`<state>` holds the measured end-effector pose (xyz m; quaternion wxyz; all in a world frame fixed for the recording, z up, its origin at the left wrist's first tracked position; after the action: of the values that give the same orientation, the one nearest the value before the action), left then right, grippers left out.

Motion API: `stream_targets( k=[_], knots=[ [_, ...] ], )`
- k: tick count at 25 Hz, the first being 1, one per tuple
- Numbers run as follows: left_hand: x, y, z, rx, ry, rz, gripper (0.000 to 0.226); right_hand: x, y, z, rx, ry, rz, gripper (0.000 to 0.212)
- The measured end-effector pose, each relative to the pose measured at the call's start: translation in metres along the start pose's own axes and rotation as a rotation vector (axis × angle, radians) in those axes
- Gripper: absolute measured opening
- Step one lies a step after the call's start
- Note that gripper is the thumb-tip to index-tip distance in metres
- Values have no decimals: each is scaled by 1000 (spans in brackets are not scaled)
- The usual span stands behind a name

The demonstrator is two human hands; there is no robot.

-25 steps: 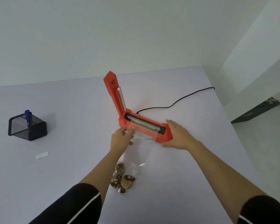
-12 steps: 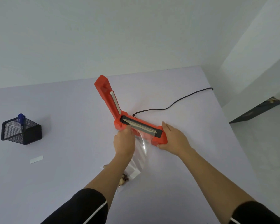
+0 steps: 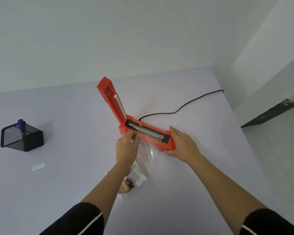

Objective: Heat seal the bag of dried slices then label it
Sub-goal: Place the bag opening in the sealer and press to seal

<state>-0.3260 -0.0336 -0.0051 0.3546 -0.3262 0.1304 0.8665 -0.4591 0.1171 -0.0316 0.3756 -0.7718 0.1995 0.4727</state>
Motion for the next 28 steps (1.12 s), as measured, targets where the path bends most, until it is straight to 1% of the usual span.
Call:
stream_targets(
  k=[2,9,15,20,22,23,24,25,26,27,28],
  knots=[
    [-5,-2,5,14,-62,-6,17,1,0,1,0,-15,-1,100],
    [7,-16,28,134,71,-136,16,1,1,3,-5,-32,5,100],
    [3,-24,47,236,129,-117,14,1,3,4,-12,-28,11,100],
    [-24,-24,51,165,54,-16,19,5,6,5,-17,-21,10,101],
    [-41,-26,49,113,2,15,19,6,6,7,-9,-59,11,101],
    [-49,-28,46,82,-25,32,19,5,5,7,-2,-103,29,101],
    [-58,-31,42,50,-54,53,18,0,1,5,0,-133,85,101],
    [-69,-35,38,20,-85,79,17,-8,-7,-1,-20,-101,192,98],
    [-80,-39,33,-6,-116,109,16,-16,-19,-10,-62,13,314,90],
    [-90,-43,28,-29,-143,135,15,-19,-35,-18,-100,204,410,79],
    [-101,-47,23,-50,-166,159,14,-14,-51,-27,-122,434,404,67]
  ],
)
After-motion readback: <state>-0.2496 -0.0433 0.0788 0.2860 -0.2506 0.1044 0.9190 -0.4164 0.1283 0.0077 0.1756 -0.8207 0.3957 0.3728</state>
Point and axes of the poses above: each hand's wrist, its own y-axis towards the middle knuckle, its own x-axis out of the palm, z = x × y, the point moved 10 cm from there along y, towards the middle knuckle, and after that the axes turned 8 degrees about x, right-handed, at the moved point
